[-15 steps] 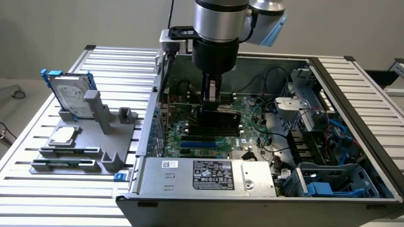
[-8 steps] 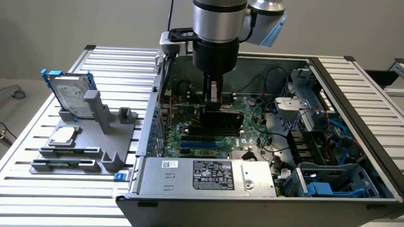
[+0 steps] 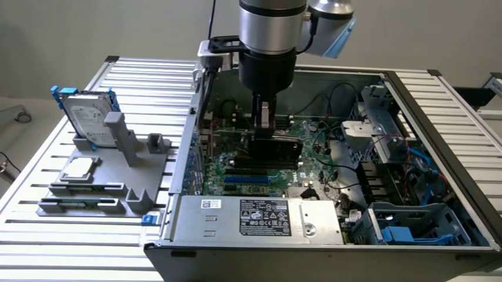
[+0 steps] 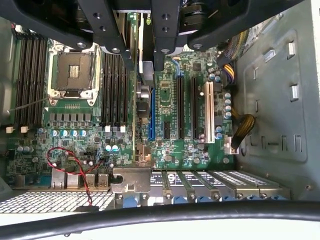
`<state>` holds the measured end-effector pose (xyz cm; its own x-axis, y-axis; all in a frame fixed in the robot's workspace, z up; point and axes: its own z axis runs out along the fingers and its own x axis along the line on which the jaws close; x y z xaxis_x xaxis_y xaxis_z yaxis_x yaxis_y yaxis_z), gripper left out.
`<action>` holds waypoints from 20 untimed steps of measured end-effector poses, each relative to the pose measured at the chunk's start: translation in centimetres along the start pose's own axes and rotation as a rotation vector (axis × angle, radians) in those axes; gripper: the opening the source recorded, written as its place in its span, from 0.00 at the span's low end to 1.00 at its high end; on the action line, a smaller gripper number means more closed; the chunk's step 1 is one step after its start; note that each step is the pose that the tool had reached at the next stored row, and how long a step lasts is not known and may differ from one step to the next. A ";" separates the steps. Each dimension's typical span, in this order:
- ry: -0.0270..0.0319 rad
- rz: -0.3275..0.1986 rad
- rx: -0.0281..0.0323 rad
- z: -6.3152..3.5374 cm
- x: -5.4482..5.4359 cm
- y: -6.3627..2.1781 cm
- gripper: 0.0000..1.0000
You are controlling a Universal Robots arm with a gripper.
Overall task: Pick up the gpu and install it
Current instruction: 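Insert the gpu into the slot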
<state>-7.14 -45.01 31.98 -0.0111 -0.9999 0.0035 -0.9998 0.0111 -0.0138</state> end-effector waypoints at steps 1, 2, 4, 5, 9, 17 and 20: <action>0.0001 0.000 -0.0001 0.07 0.0 0.07 0.26; 0.0002 0.000 -0.0001 0.15 0.1 0.13 0.26; 0.0001 -0.001 0.0000 0.26 0.2 0.18 0.26; 0.0001 -0.001 0.0000 0.31 0.2 0.21 0.26; 0.0000 -0.003 0.0000 0.47 0.4 0.36 0.26; 0.0000 -0.005 0.0000 0.61 0.5 0.61 0.26; -0.0001 -0.006 0.0002 0.75 0.6 0.81 0.26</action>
<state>-7.94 -45.64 31.22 -0.0050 -1.0000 0.0035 -0.9999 0.0050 -0.0140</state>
